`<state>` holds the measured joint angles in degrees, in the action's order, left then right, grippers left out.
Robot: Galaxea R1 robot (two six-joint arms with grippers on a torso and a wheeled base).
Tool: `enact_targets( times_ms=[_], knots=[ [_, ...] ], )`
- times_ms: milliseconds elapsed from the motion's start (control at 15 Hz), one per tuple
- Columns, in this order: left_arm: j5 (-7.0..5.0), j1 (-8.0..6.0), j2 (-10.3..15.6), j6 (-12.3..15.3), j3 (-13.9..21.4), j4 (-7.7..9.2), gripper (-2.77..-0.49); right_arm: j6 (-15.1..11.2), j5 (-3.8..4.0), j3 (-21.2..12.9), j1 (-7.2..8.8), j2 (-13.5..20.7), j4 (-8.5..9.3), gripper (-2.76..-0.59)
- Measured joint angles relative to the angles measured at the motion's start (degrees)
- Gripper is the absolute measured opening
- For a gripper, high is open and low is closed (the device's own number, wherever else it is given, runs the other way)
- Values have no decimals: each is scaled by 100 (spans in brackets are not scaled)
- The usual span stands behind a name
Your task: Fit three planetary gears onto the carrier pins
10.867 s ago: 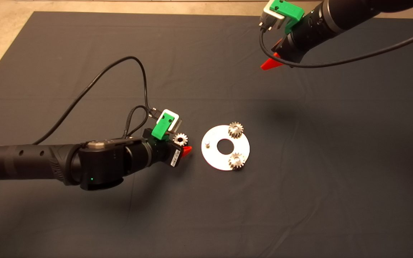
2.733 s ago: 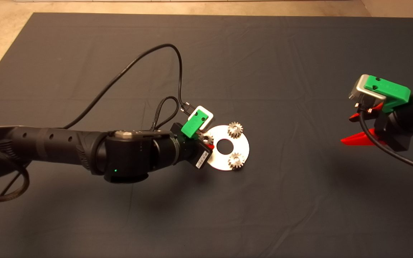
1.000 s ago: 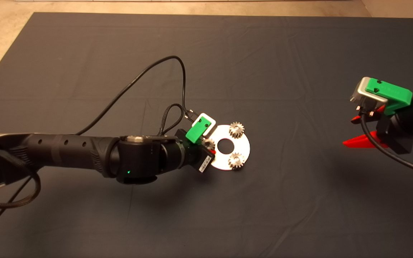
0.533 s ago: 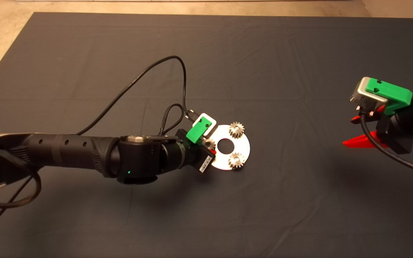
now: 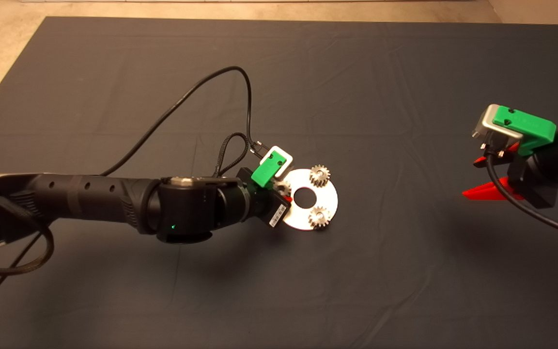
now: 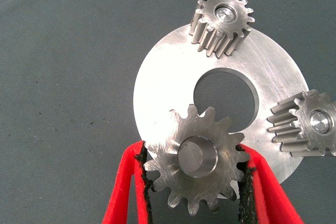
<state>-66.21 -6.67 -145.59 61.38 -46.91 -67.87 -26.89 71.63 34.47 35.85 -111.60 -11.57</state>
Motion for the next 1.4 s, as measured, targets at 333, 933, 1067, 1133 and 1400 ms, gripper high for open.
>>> enact_targets(
  times_ms=[333,933,1067,1133,1400],
  knots=[
    [15,2,-3,-27,-155,-2,-259,0,2,-2,0,-2,0,-173],
    [26,4,-47,-80,-256,-2,-260,0,-7,26,0,-16,-1,-173],
    [26,4,-81,-33,-254,-2,-260,2,-9,52,0,-20,0,-173],
    [26,4,-81,-22,-249,-2,-260,2,-9,72,0,-22,0,-173],
    [28,9,-95,197,-177,0,-260,16,-24,229,0,-118,0,-173]
  ],
)
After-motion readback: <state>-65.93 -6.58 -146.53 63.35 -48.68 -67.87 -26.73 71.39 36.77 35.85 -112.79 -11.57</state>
